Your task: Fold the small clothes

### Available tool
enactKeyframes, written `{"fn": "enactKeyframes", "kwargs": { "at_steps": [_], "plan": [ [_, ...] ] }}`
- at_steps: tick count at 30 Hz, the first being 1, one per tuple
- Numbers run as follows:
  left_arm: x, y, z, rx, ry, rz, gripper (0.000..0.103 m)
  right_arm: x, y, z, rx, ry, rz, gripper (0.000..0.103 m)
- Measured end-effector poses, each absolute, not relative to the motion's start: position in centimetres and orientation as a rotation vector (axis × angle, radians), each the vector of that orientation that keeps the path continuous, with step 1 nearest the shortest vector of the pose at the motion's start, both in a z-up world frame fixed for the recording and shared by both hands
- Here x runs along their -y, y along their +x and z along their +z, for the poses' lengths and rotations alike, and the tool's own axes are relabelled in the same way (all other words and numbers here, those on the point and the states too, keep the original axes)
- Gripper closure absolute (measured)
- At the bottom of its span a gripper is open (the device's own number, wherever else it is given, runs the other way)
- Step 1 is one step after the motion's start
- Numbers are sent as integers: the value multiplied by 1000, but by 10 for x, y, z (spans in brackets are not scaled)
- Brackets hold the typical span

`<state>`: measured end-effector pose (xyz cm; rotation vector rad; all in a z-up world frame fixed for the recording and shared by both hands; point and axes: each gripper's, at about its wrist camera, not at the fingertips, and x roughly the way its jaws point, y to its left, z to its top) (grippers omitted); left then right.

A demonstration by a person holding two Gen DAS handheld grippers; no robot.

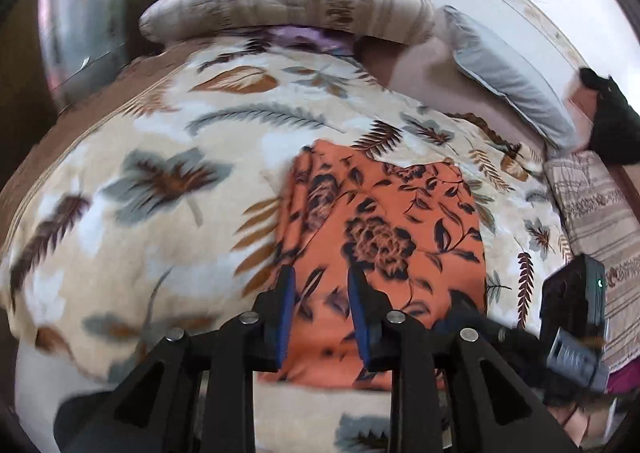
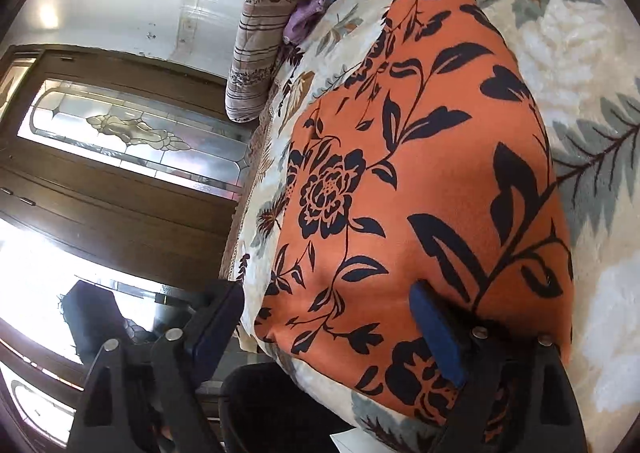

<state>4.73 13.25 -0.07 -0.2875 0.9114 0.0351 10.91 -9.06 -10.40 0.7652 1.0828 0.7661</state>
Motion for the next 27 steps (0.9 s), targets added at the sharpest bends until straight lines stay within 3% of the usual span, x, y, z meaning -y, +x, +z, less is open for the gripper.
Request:
{"fn": "enactKeyframes", "kwargs": {
  "at_steps": [4,7,8,13,19,27],
  "plan": [
    [-138,76,-57,-1103,-253,106,73,93,105,-101,-1080,760,769,16],
    [-146,65,-73,-1078,-264,122,53,103,109,-90,-1085,797,780,16],
    [-145,64,-73,-1076,-263,128,50,106,110,-83,-1068,798,790,16],
    [-150,63,-75,-1075,-272,112,49,125,144,-66,-1018,815,756,16],
    [-150,64,-73,-1077,-268,106,47,140,181,-114,-1114,1059,733,16],
    [-129,79,-16,-952,-181,70,49,137,176,-110,-1082,995,745,16]
  ]
}}
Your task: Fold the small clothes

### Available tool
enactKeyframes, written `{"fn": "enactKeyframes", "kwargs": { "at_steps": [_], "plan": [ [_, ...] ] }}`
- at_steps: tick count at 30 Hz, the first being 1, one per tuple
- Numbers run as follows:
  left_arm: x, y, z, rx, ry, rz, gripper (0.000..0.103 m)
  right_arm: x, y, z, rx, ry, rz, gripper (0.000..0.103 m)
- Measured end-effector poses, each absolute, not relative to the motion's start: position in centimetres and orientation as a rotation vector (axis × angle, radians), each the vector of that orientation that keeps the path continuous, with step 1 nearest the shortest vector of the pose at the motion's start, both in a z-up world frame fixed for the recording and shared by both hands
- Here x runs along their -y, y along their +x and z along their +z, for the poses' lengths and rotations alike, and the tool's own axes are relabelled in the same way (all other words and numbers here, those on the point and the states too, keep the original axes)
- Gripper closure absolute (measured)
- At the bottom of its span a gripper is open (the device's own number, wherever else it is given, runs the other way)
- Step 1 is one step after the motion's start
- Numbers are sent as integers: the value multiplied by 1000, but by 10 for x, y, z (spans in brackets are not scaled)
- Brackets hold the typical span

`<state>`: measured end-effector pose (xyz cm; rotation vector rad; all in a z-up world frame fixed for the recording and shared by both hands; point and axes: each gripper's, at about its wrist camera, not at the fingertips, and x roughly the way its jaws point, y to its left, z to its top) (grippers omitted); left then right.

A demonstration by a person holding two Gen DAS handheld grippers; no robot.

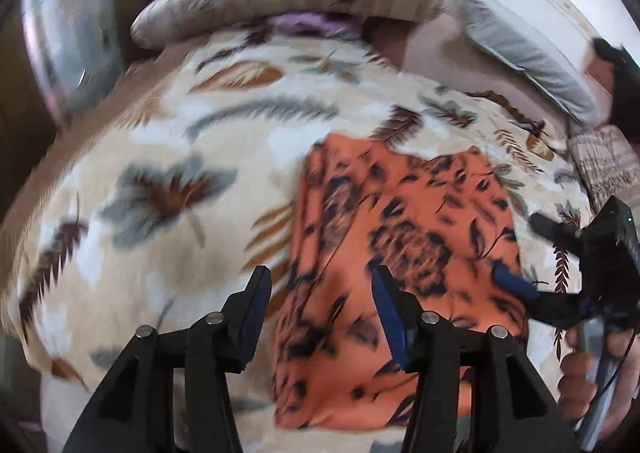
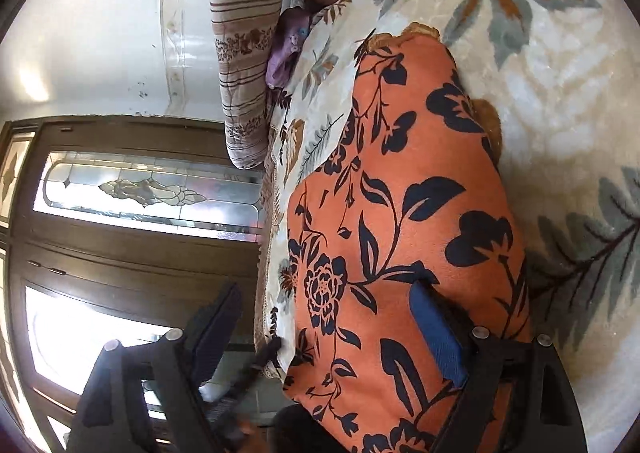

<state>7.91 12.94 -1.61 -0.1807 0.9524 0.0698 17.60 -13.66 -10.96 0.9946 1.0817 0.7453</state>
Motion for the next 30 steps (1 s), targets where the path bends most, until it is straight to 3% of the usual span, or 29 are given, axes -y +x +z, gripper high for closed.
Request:
{"fn": "enactKeyframes", "kwargs": {
  "at_steps": [4,11,16,23,30],
  "plan": [
    [-130,111,-64,-1125,-168,109,48,136,177,-107,-1097,982,747,16],
    [-139,103,-74,-1099,-216,100,41,140,197,-70,-1048,942,794,15],
    [-142,102,-74,-1093,-222,95,39,142,229,-114,-1159,1029,696,16],
    [-144,104,-75,-1098,-230,99,34,148,174,-83,-1092,983,804,15],
    [-149,103,-53,-1069,-266,107,35,125,119,-117,-1156,958,872,16]
  ]
}}
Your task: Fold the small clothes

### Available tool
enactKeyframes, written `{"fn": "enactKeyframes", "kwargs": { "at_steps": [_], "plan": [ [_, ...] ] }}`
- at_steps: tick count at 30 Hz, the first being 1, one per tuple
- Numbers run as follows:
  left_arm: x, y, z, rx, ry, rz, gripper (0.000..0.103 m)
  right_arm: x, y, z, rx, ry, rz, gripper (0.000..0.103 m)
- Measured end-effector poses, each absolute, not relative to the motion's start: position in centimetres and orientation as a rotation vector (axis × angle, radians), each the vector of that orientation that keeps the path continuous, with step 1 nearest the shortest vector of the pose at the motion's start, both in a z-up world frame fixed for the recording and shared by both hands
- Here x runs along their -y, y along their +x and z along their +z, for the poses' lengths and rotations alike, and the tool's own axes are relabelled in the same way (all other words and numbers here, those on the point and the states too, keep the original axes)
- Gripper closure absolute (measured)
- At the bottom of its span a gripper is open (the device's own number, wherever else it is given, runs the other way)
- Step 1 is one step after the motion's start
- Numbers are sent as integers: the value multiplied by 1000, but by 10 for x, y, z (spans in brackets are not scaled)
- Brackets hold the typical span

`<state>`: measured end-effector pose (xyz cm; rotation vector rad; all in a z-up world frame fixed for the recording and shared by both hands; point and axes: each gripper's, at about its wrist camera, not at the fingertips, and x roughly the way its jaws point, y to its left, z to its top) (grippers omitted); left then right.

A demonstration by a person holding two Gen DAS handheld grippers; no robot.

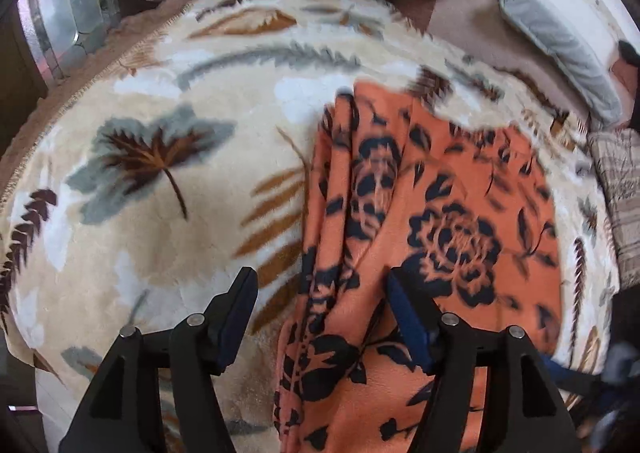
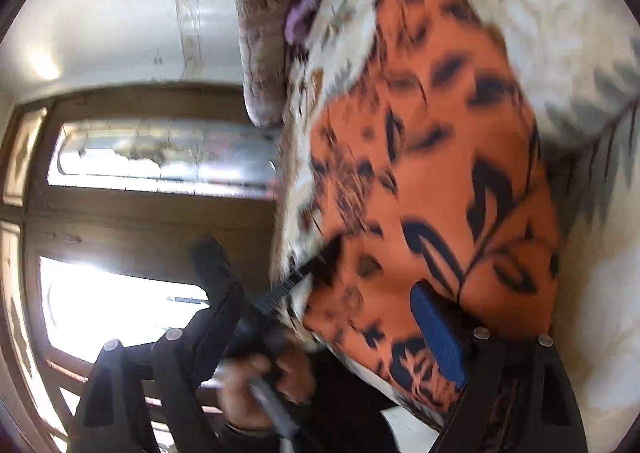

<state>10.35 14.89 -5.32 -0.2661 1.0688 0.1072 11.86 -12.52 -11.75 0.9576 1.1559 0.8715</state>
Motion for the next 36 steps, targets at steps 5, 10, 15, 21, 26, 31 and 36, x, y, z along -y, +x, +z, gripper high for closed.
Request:
{"fn": "enactKeyframes", "kwargs": {
  "at_steps": [5,10,15,21,26,31,36],
  "plan": [
    [-155,122,-38,-1049,-257,115,35,121,118,-118,-1140,958,867,16],
    [-160,153,-64,-1140,-220,121,34,121,116,-120,-1121,961,879,16],
    [-164,144,-63,-1119,-256,138,30,136,109,-117,-1126,980,884,16],
    [-141,104,-26,-1011,-161,133,31,181,92,-96,-991,950,794,16],
    [-122,79,-31,-998,-175,86,31,207,97,-130,-1086,1026,665,15],
    [-119,77,-68,-1053,-200,75,30,187,100,-144,-1167,990,676,15],
    [-132,75,-77,-1039,-285,45,30,165,101,-124,-1199,801,636,57]
  ]
}}
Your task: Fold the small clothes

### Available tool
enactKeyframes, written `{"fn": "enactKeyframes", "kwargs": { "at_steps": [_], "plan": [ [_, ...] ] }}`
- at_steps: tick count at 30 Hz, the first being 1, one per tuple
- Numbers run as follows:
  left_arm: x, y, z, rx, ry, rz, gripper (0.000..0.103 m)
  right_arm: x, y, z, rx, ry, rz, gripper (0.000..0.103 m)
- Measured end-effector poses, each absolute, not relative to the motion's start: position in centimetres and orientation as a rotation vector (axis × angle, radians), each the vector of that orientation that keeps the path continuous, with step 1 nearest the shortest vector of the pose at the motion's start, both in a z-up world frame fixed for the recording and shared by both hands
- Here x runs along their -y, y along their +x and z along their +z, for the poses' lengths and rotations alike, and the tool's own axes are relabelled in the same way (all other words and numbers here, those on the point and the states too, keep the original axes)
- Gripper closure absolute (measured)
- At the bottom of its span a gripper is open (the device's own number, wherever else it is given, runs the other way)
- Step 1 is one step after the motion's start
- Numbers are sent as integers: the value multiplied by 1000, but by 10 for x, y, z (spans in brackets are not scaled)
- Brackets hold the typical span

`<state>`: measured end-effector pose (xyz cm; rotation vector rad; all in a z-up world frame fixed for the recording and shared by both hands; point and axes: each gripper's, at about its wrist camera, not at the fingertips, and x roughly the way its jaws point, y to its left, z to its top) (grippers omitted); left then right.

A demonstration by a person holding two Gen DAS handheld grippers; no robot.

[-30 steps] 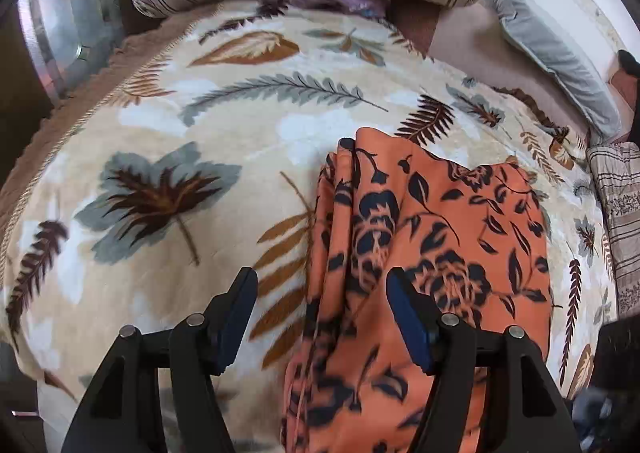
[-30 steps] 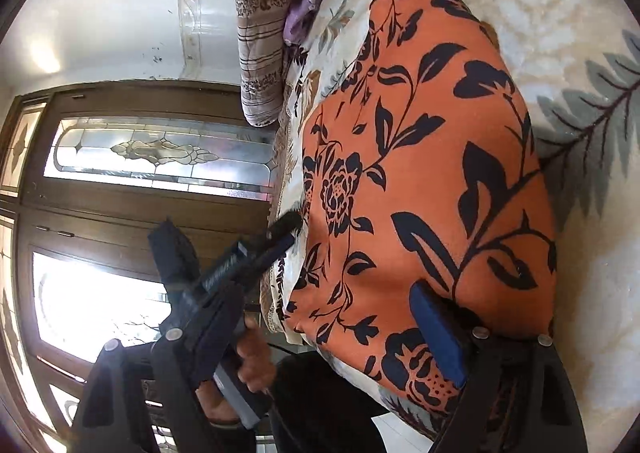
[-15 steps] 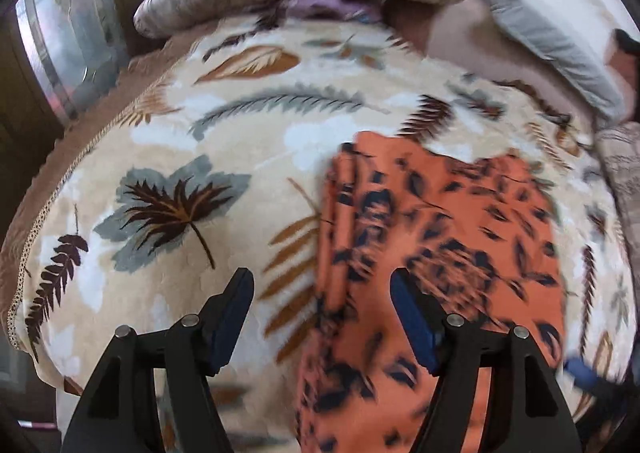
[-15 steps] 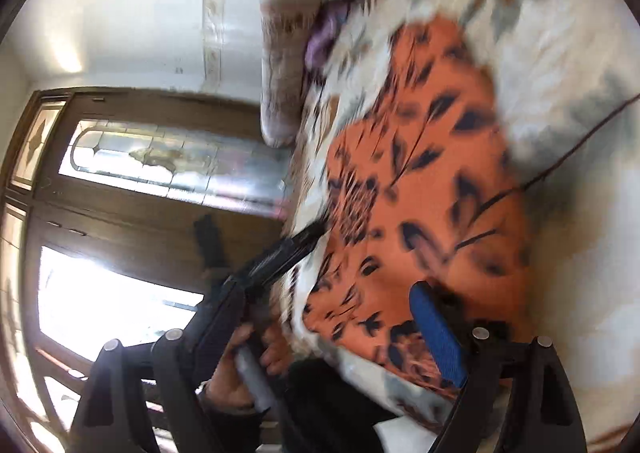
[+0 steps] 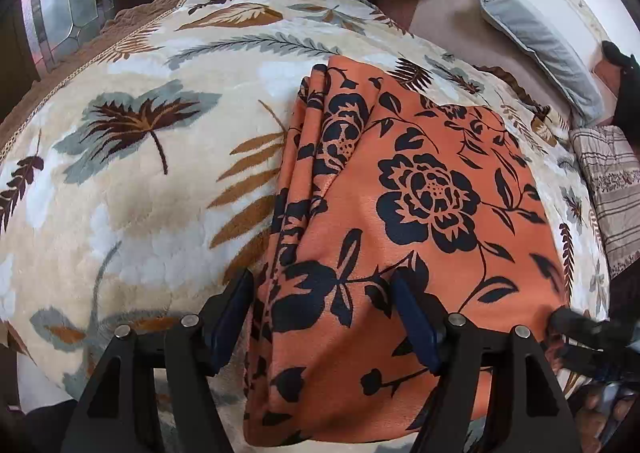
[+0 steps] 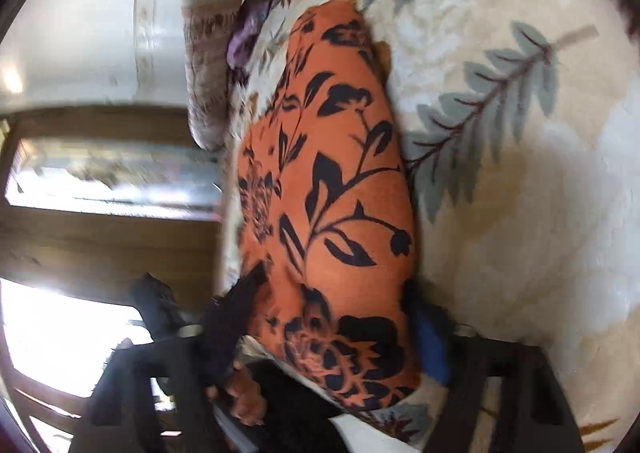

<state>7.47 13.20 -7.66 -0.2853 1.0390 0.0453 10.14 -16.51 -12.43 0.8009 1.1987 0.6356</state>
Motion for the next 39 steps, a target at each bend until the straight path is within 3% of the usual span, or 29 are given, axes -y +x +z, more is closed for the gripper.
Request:
{"fn": "enactKeyframes", "kwargs": {
  "at_steps": [1,2,6,9,11,15,18,19,21,22,26,27,29,32,36,37,38,39],
  "plan": [
    [-132,74,-77,-1035,-281,42,30,162,100,-118,-1195,745,617,69],
    [-132,74,-78,-1031,-282,38,30,158,98,-110,-1185,688,597,73],
    [-134,72,-82,-1022,-300,24,29,136,95,-111,-1202,435,516,74],
    [-137,71,-83,-1012,-303,12,29,152,97,-113,-1203,580,549,63],
    [-137,71,-83,-1008,-304,6,29,167,100,-106,-1164,663,554,29],
    [-138,70,-84,-1003,-307,2,28,189,124,-96,-1089,777,530,26],
    [-139,69,-84,-1001,-312,-4,28,178,161,-109,-1140,838,547,26],
    [-140,69,-84,-1000,-313,-7,28,173,171,-116,-1162,840,542,27],
    [-142,69,-85,-998,-312,-12,28,159,182,-120,-1182,782,551,48],
    [-143,68,-85,-997,-306,-11,28,147,179,-110,-1164,687,551,63],
    [-143,67,-86,-991,-309,-14,27,116,165,-80,-1090,358,511,66],
    [-143,67,-86,-991,-307,-14,27,116,169,-88,-1122,342,493,65],
    [-143,67,-85,-990,-309,-14,27,130,176,-100,-1142,495,490,53],
    [-143,66,-86,-987,-309,-20,27,151,182,-99,-1069,692,497,27],
    [-143,66,-86,-987,-306,-19,26,148,215,-110,-1096,821,514,25],
    [-142,66,-86,-987,-305,-19,26,145,222,-116,-1114,819,505,26],
    [-142,66,-86,-987,-305,-21,26,142,230,-119,-1126,815,512,50],
    [-143,66,-86,-987,-307,-23,26,134,235,-115,-1128,755,505,66]
  ]
}}
